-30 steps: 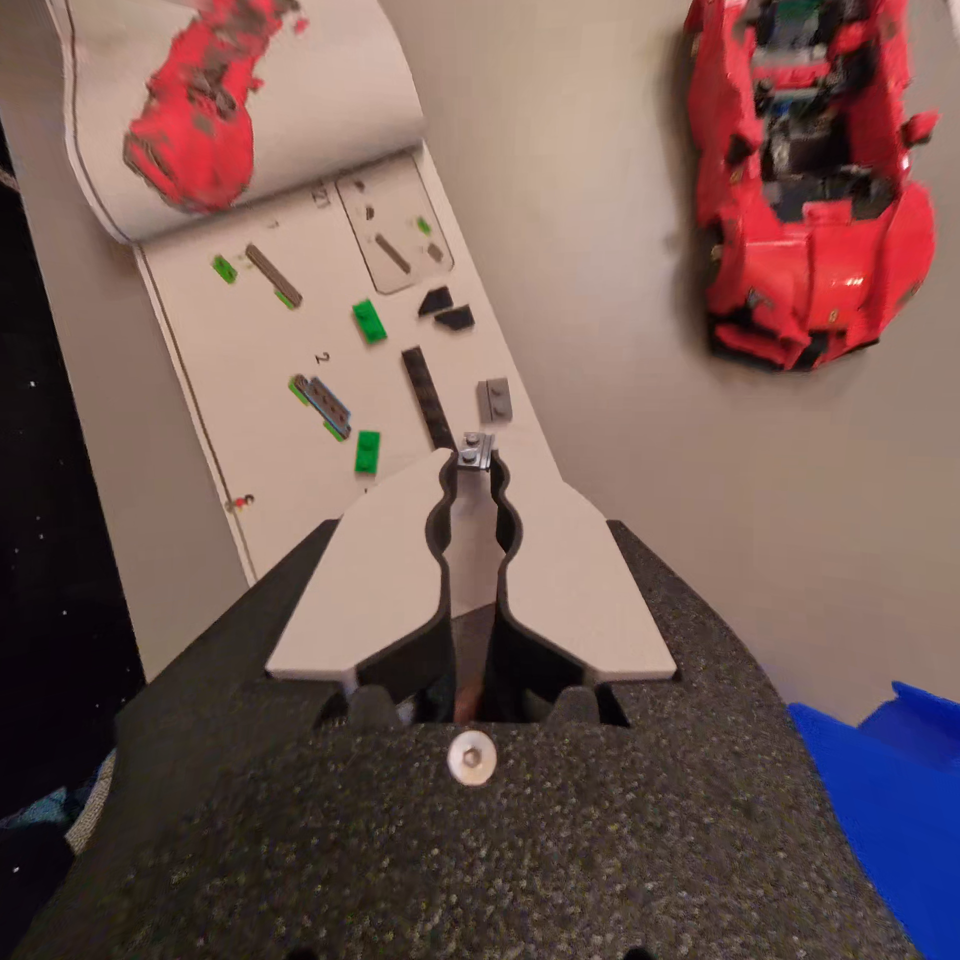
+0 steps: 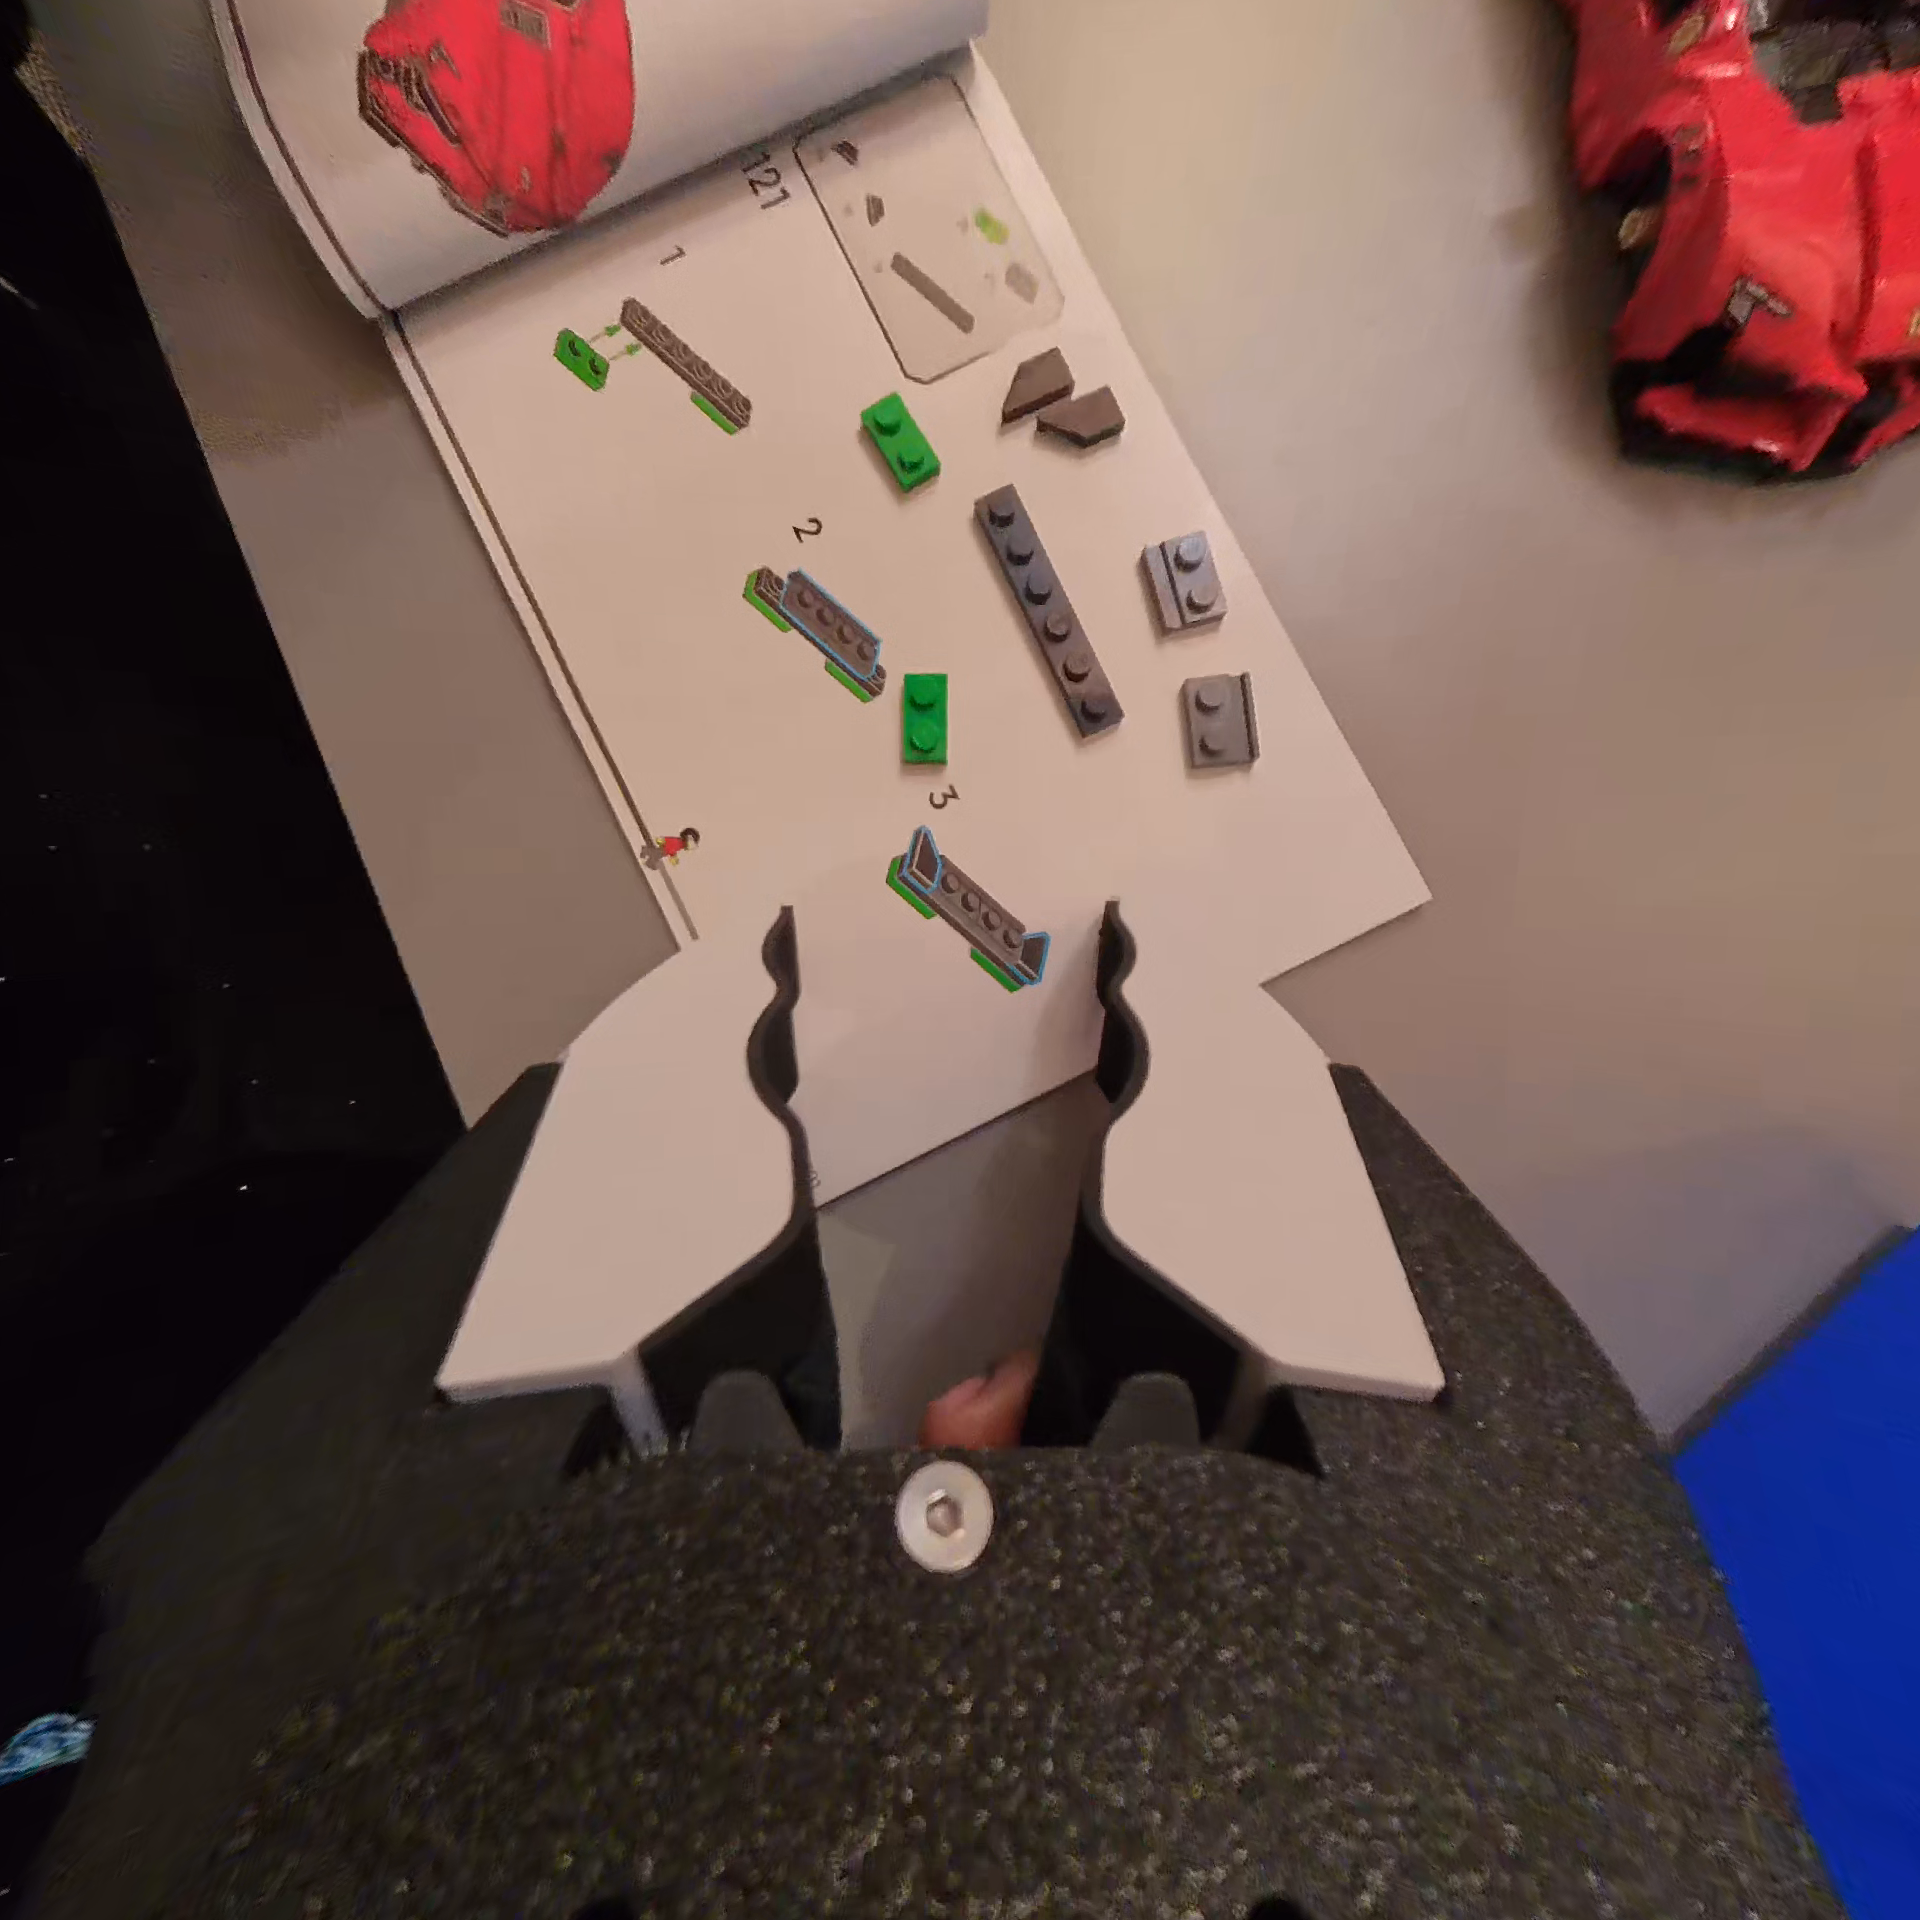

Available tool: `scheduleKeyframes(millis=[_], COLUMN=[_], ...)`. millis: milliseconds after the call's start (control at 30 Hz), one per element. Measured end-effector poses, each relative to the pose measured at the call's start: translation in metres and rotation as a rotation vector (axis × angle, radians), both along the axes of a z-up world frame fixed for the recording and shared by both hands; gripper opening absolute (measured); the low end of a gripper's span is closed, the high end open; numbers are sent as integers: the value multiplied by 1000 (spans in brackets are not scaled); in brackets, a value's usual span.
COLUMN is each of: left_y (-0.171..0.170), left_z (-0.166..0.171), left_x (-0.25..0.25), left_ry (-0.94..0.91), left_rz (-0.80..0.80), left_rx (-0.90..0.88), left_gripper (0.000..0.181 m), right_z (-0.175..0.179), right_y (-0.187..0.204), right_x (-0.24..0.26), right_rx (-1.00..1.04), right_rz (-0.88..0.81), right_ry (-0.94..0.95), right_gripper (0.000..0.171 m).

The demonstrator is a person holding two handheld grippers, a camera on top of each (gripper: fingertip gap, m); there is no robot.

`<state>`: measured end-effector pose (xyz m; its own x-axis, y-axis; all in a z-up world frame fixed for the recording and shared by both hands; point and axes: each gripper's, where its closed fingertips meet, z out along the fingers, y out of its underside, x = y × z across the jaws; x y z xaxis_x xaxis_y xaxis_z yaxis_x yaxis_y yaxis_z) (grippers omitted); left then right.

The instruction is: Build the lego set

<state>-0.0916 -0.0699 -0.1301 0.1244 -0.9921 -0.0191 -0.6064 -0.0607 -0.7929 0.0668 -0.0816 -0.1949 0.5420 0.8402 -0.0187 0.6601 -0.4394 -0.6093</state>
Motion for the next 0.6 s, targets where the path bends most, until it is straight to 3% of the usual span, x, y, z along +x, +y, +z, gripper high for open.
scheduleKeyframes(millis=[100,233,433,600], left_y=[12,5,-5,0], left_z=[9,24,-17,-39], left_x=[-5,7,21,5], left_ry=[8,-75,59,144], left_rz=[48,13,-52,-28], left_rx=[77,24,-13,-95], left_gripper=[26,23,9,7], right_z=[-1,0,6,34], right_y=[2,3,-9,15], right_x=[-5,-23,-44,-59], right_rx=[20,39,-16,88], right_rz=[9,12,51,131], right_ry=[1,33,55,126], right_gripper=[56,57,56,23])
